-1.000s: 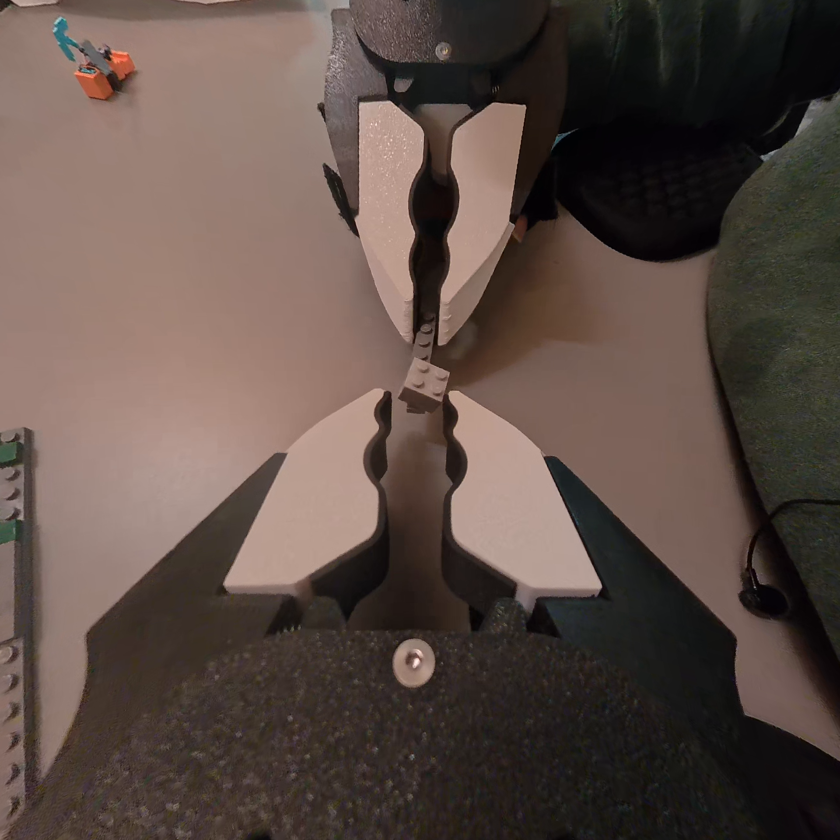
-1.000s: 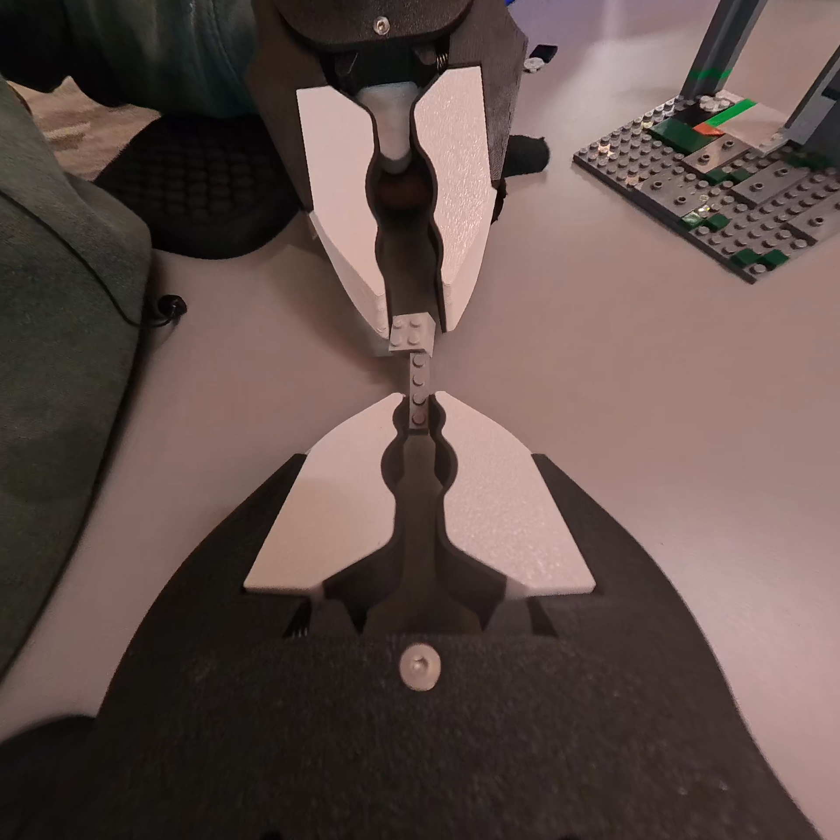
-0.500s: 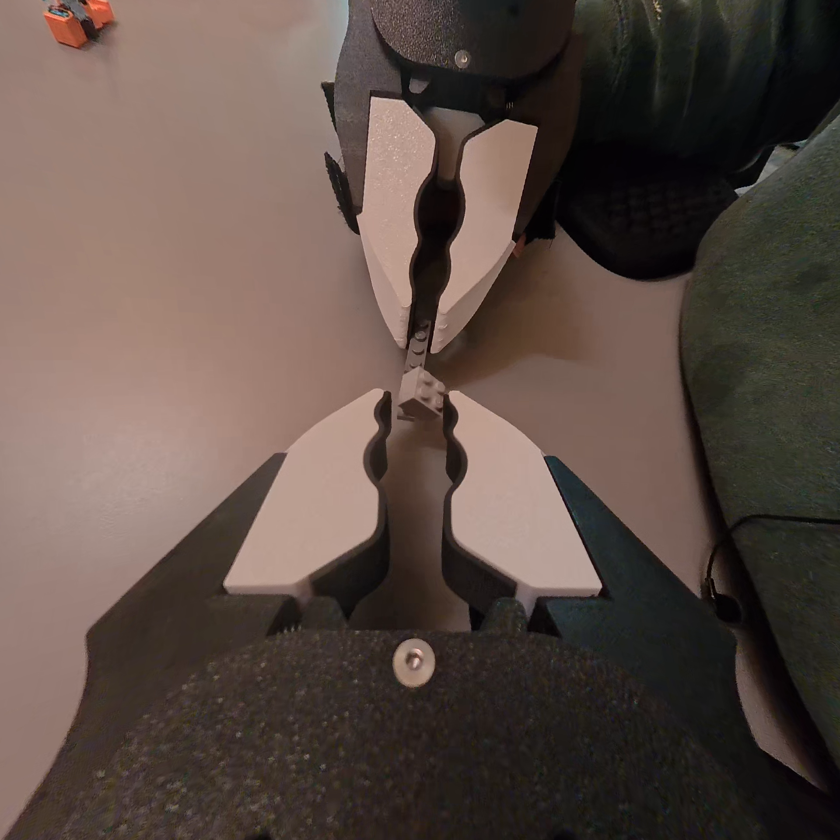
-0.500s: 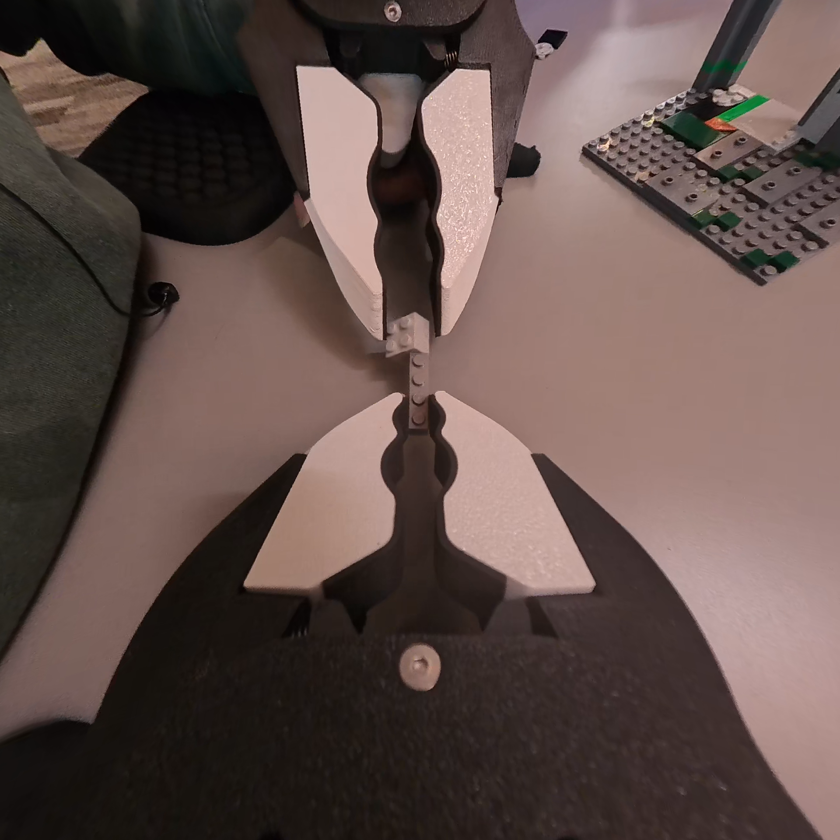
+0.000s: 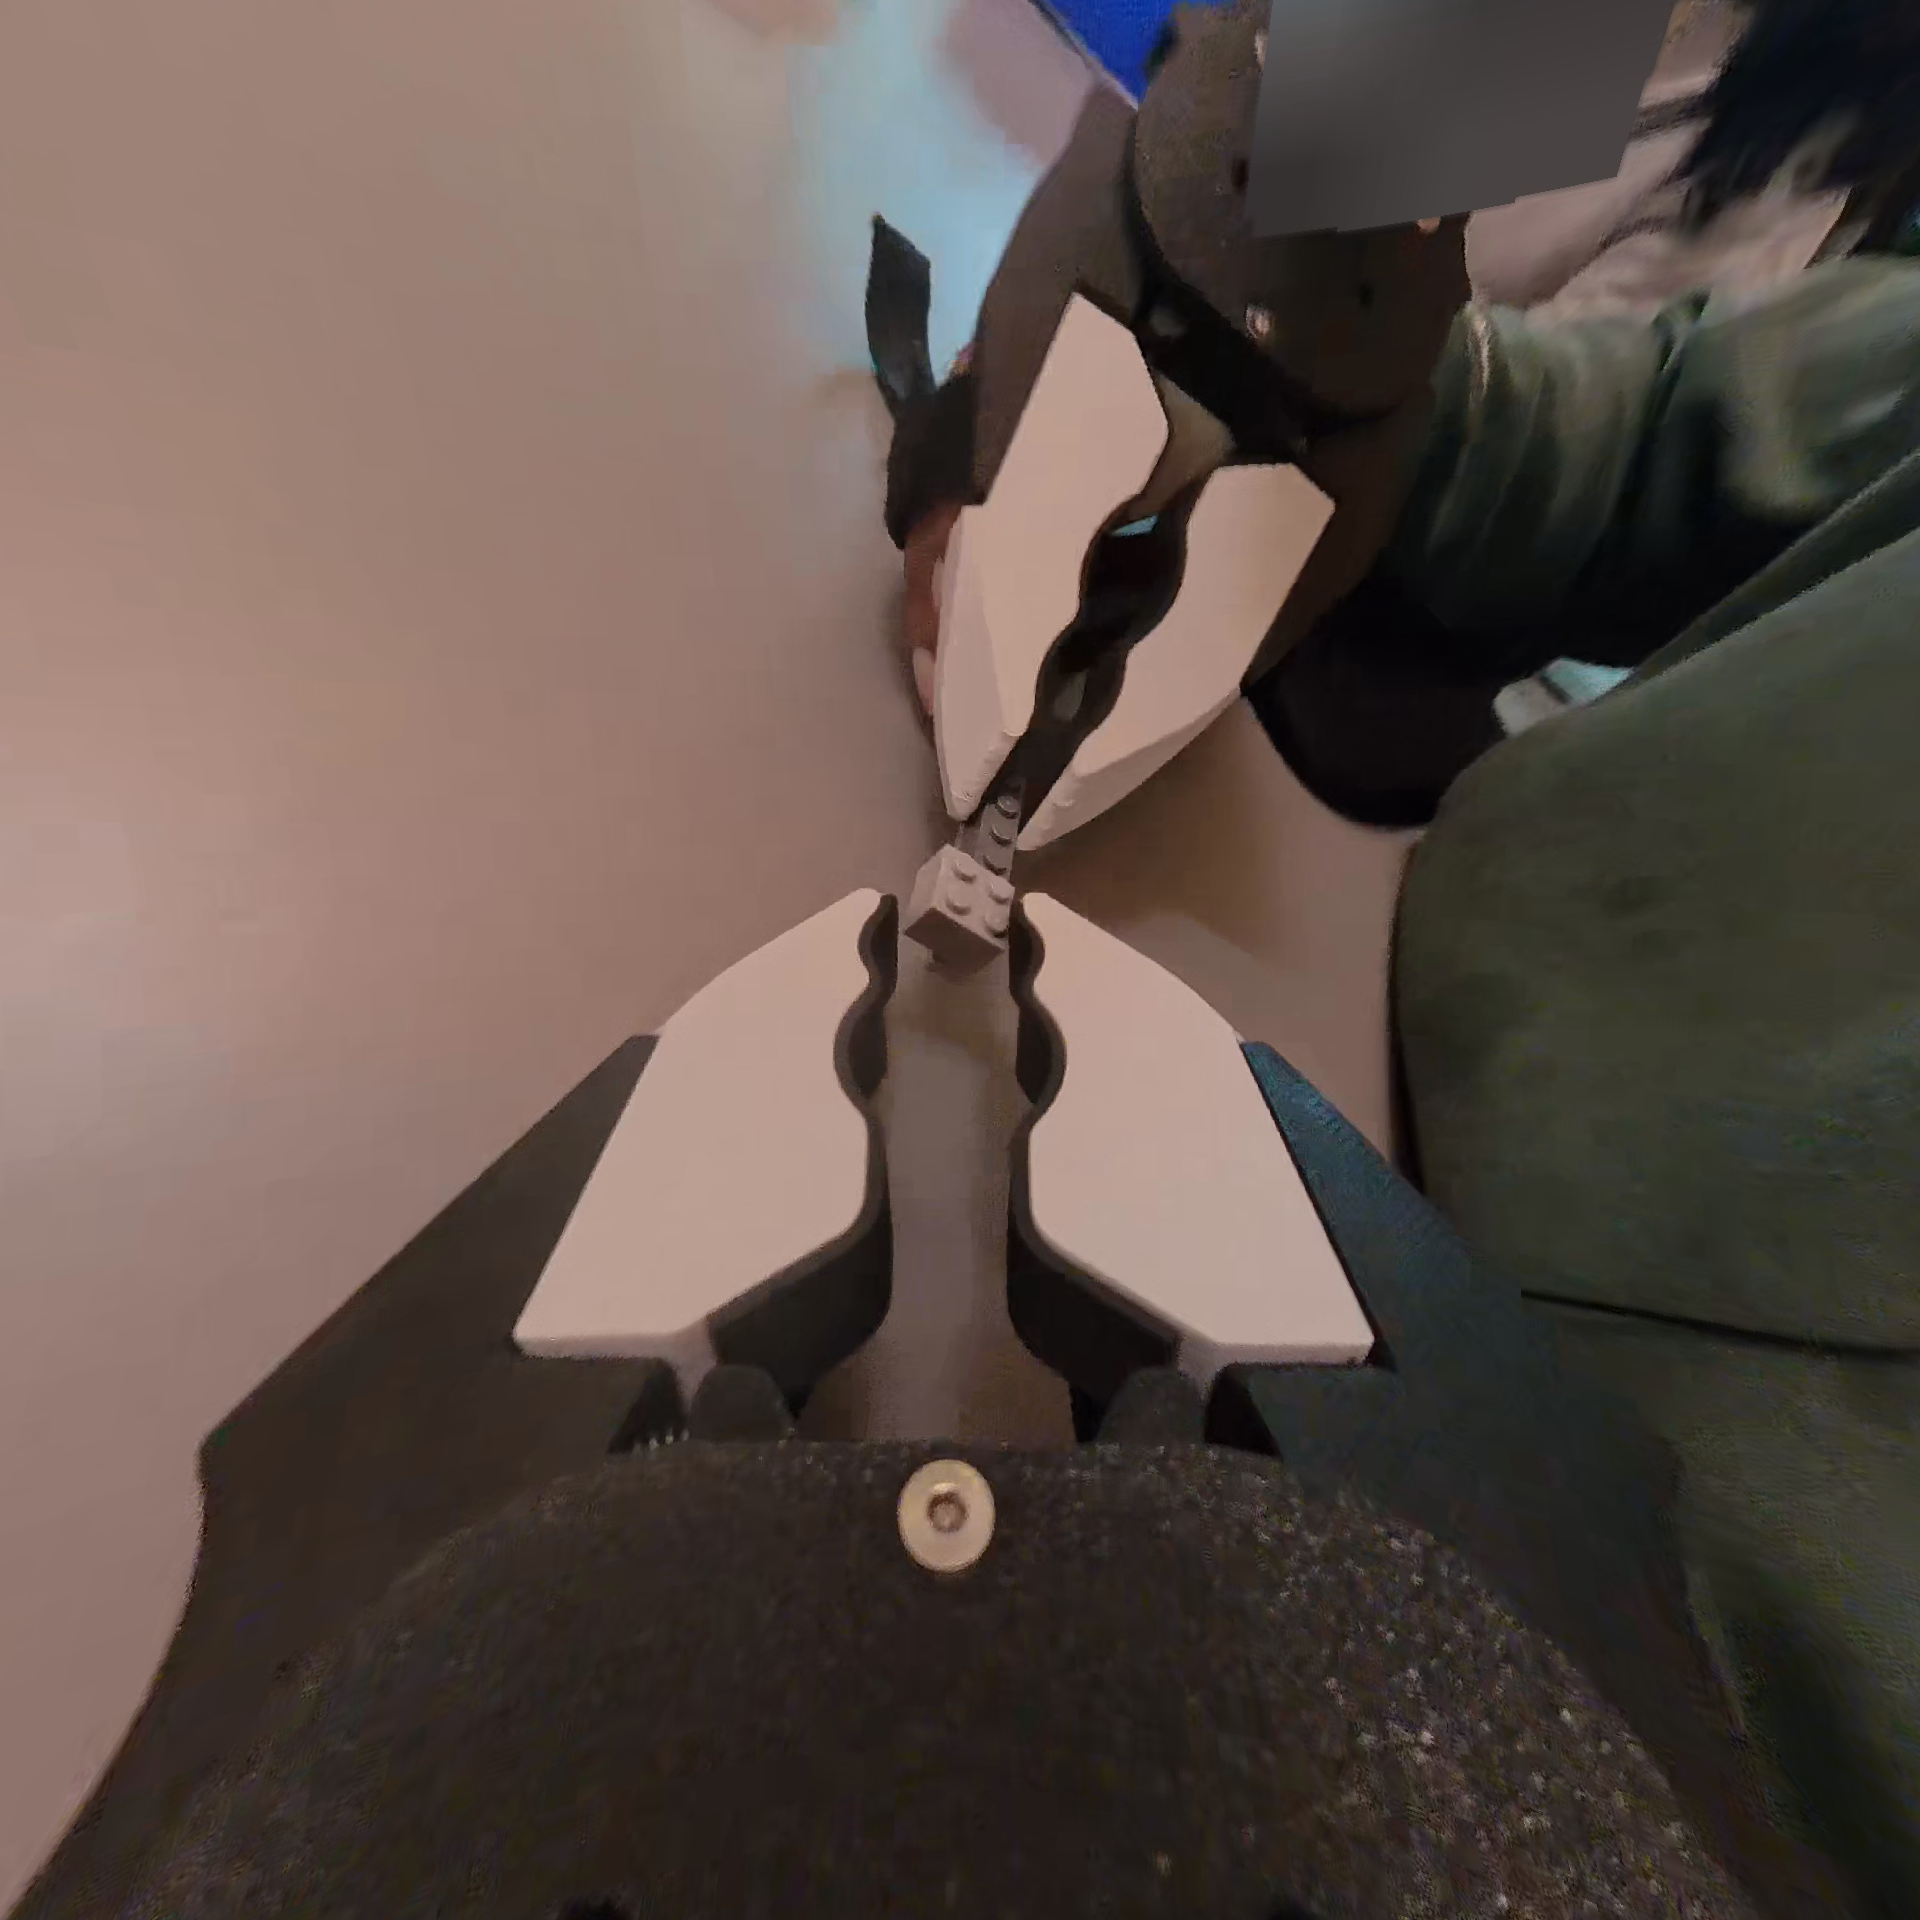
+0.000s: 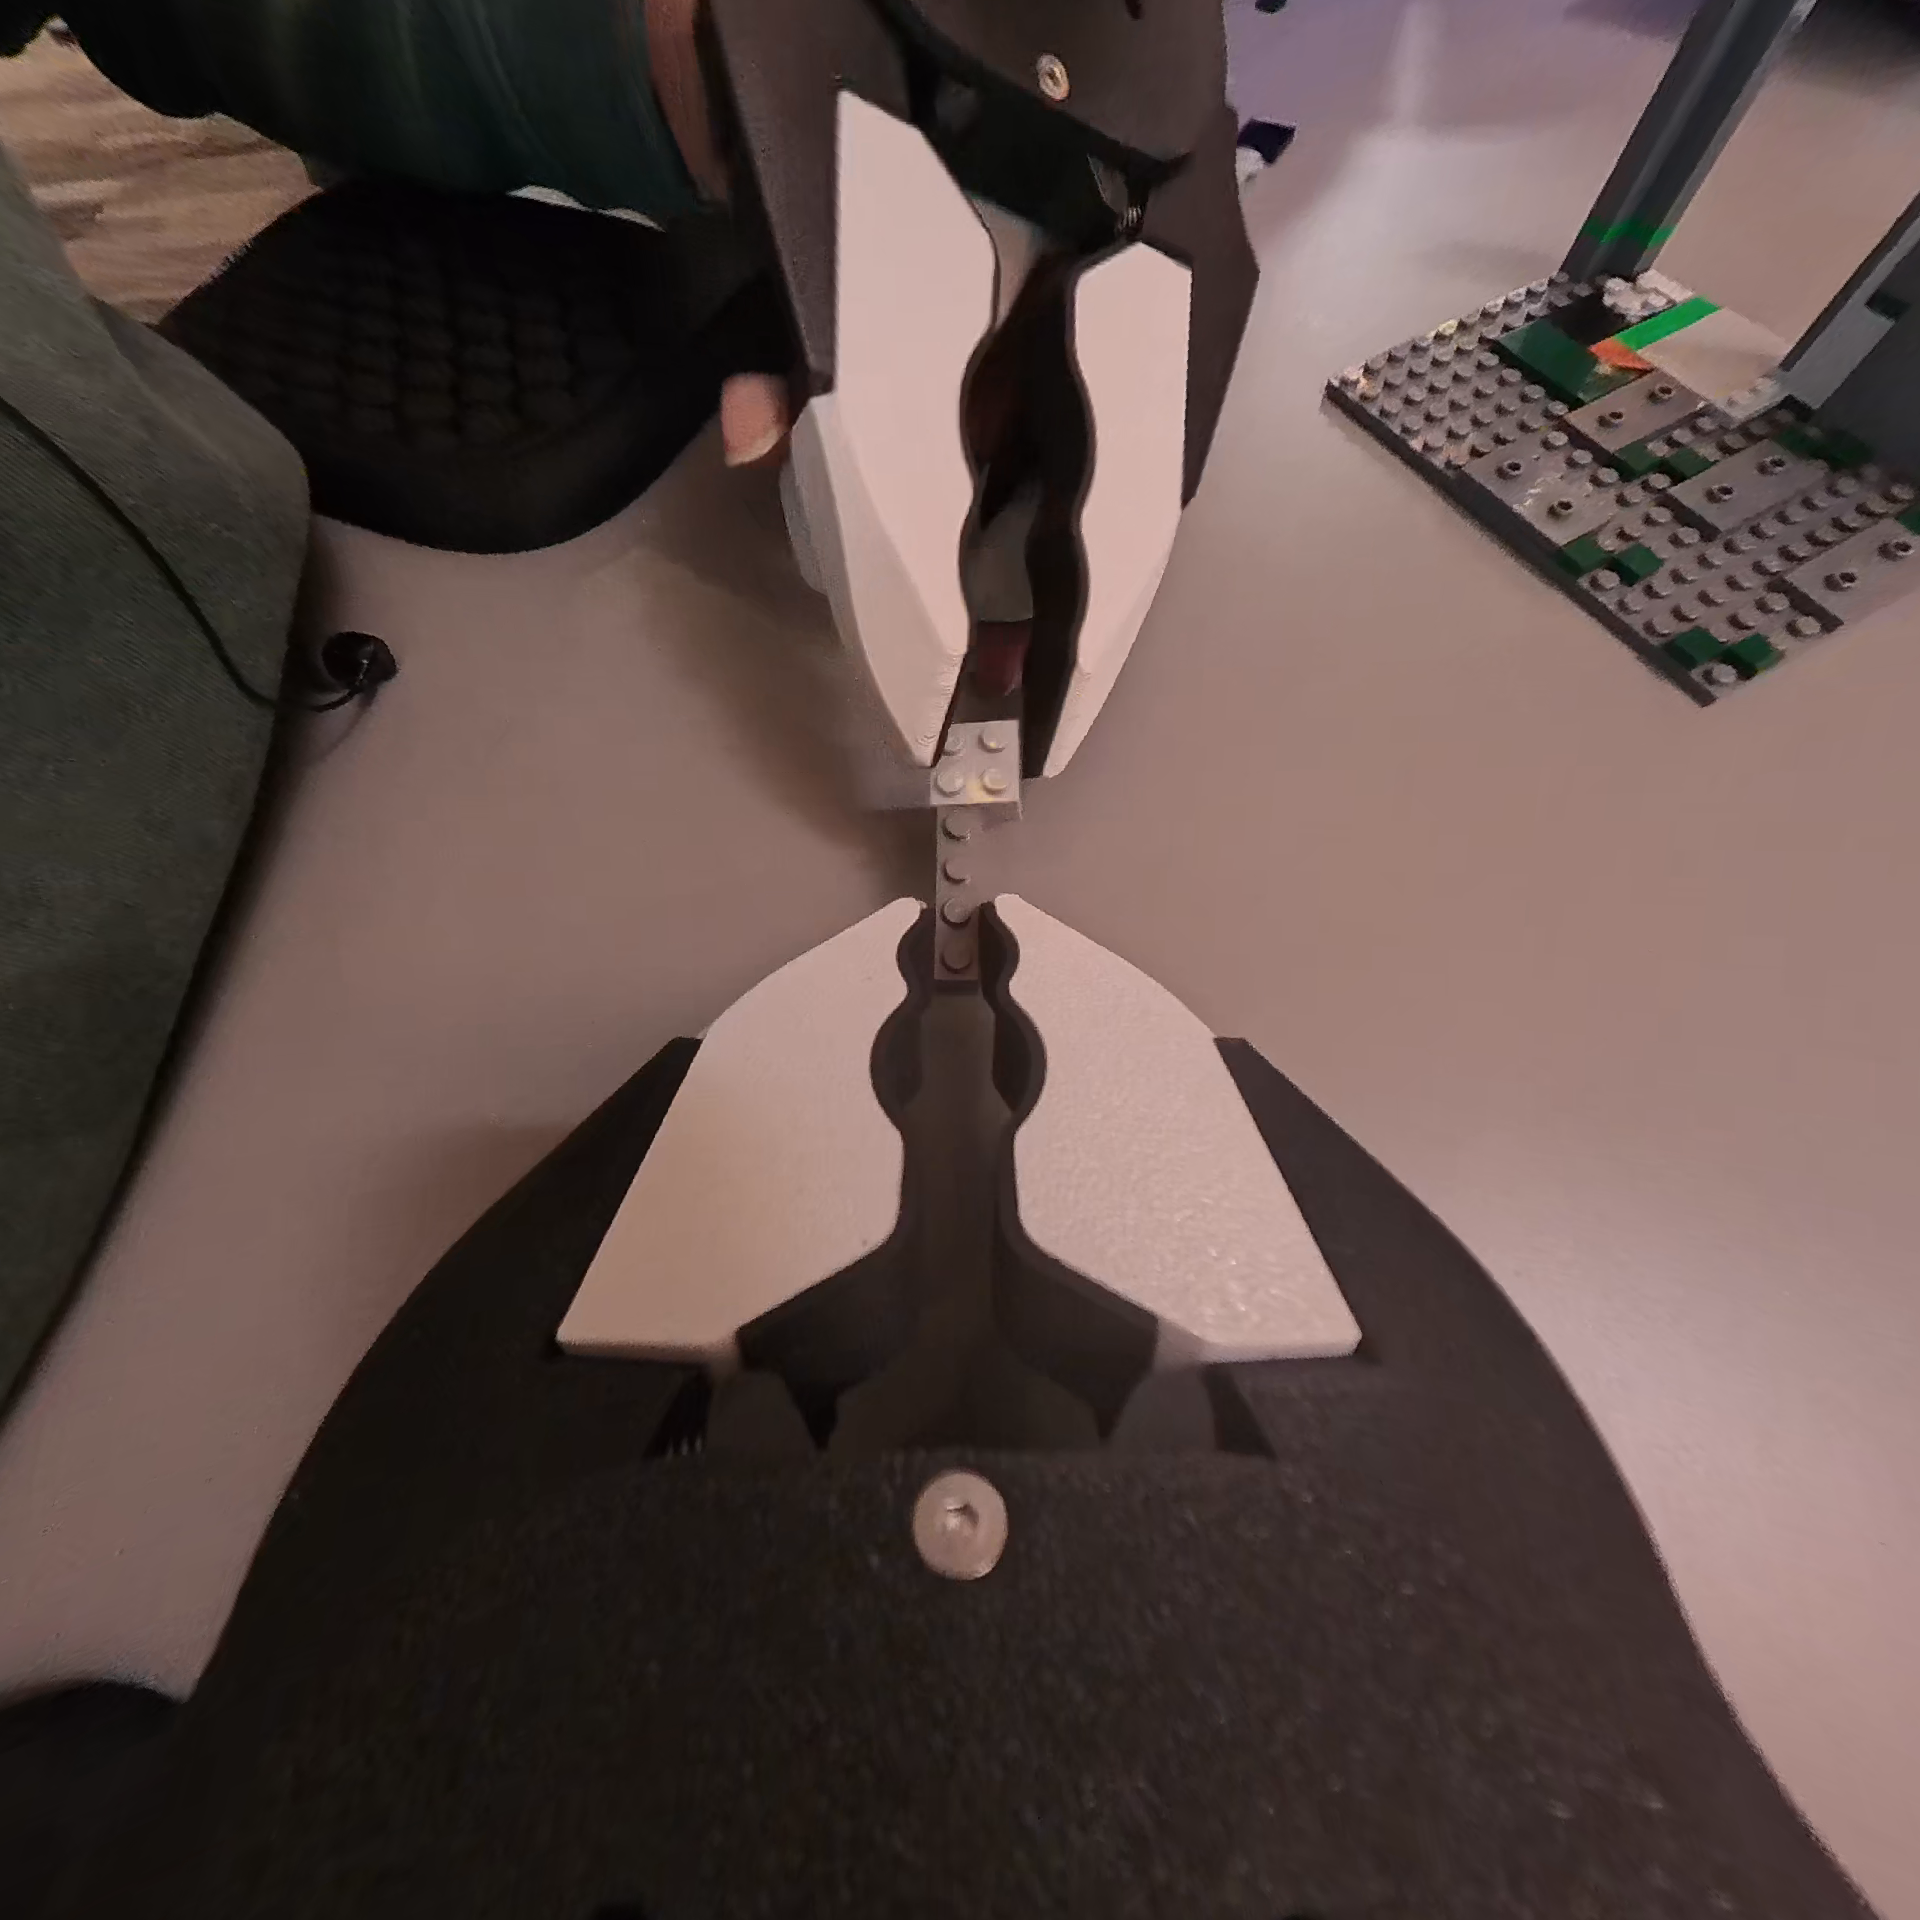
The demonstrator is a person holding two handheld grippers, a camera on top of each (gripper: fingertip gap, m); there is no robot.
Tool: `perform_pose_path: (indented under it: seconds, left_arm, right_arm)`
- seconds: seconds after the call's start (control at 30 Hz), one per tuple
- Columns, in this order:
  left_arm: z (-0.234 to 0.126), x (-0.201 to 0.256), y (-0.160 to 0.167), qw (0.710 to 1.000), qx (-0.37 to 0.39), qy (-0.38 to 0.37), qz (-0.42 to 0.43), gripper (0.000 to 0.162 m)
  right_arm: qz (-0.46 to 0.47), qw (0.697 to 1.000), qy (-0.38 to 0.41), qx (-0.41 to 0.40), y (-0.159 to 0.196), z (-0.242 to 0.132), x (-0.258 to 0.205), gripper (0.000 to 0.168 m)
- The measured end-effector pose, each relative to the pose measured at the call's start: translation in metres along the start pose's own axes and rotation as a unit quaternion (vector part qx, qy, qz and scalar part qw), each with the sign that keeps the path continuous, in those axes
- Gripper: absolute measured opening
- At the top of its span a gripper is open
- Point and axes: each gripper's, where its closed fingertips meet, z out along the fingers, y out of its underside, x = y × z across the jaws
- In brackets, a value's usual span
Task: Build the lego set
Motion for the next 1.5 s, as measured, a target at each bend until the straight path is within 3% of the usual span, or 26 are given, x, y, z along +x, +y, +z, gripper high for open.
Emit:
perform_pose_path:
  seconds: [0.33, 0.67, 1.1, 1.37, 1.5]
  left_arm:
    - [-0.005, 0.005, -0.005, 0.999, 0.022, 0.019, -0.020, 0.019]
    - [-0.007, 0.008, -0.009, 0.996, 0.044, 0.032, -0.066, 0.020]
    - [-0.007, 0.005, -0.009, 0.998, 0.039, 0.014, -0.054, 0.018]
    - [-0.003, 0.046, 0.014, 0.996, -0.054, -0.012, 0.076, 0.021]
    - [0.011, 0.058, 0.034, 0.988, -0.111, -0.053, 0.097, 0.023]
  right_arm:
    - [-0.060, 0.997, 0.049, 0.010, -0.008, -0.003, 0.006, 0.008]
    - [-0.054, 0.997, 0.062, 0.013, -0.013, -0.006, 0.005, 0.008]
    - [-0.038, 0.998, 0.056, 0.012, -0.012, -0.008, 0.005, 0.008]
    - [-0.025, 0.997, 0.077, -0.011, 0.007, -0.023, 0.011, 0.008]
    - [-0.019, 0.995, 0.092, -0.012, 0.010, -0.030, 0.014, 0.008]
